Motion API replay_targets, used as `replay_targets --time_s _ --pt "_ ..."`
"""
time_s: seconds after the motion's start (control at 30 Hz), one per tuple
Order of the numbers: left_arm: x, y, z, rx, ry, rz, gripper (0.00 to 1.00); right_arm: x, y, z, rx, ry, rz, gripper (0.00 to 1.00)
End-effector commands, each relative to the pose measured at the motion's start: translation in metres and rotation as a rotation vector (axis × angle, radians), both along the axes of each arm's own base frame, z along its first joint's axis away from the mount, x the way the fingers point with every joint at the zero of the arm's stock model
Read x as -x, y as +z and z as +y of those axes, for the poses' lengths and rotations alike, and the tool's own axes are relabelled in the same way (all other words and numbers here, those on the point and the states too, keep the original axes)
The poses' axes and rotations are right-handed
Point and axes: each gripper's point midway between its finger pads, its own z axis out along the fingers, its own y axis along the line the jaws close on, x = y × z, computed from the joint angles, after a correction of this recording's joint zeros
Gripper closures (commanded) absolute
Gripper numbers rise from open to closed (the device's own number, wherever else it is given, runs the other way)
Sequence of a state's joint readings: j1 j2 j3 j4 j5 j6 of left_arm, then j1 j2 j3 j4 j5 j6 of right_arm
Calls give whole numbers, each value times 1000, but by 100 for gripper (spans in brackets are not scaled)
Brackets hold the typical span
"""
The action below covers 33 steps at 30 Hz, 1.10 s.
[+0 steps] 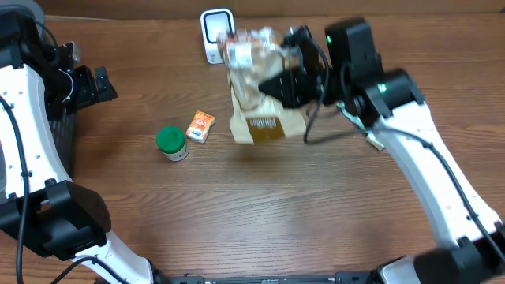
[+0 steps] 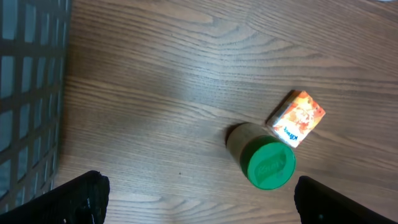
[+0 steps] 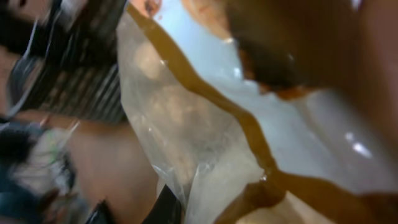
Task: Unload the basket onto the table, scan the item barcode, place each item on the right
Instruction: 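Hold the brown bag barcode in front of the scanner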
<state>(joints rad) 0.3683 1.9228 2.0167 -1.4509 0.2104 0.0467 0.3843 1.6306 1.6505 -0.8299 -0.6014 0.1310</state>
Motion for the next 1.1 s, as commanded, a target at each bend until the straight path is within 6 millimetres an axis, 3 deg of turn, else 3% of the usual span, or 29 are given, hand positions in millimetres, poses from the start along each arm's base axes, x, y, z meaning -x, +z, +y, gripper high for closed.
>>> replay_targets --time_s 0.0,0.03,0.17,0.27,0.57,0.7,0.77,0.93,1.07 --pt "-2 3 -4 19 10 -12 1 -50 19 -4 136 -124 -114 96" --pt "-2 3 -4 19 10 -11 0 -72 15 -6 228 -188 -158 96" --pt "-2 3 -4 20 10 -11 0 -127 5 -19 498 -366 -369 96" --pt "-2 3 -4 19 10 -11 0 -156 -1 -18 671 -420 -531 96" --pt "-2 3 -4 19 10 -11 0 -234 -29 10 1053 -413 -965 96" --pt "-2 3 -4 20 10 -11 0 -253 -55 20 1230 -303 -1088 96" --pt "-2 3 -4 19 10 -11 0 -260 -84 29 1326 -178 -1127 96" --pt "-2 3 -3 19 10 -12 1 -268 -129 38 1336 -121 -1127 96" --pt "-2 3 -3 19 10 -11 0 -269 -147 40 1343 -97 -1119 96"
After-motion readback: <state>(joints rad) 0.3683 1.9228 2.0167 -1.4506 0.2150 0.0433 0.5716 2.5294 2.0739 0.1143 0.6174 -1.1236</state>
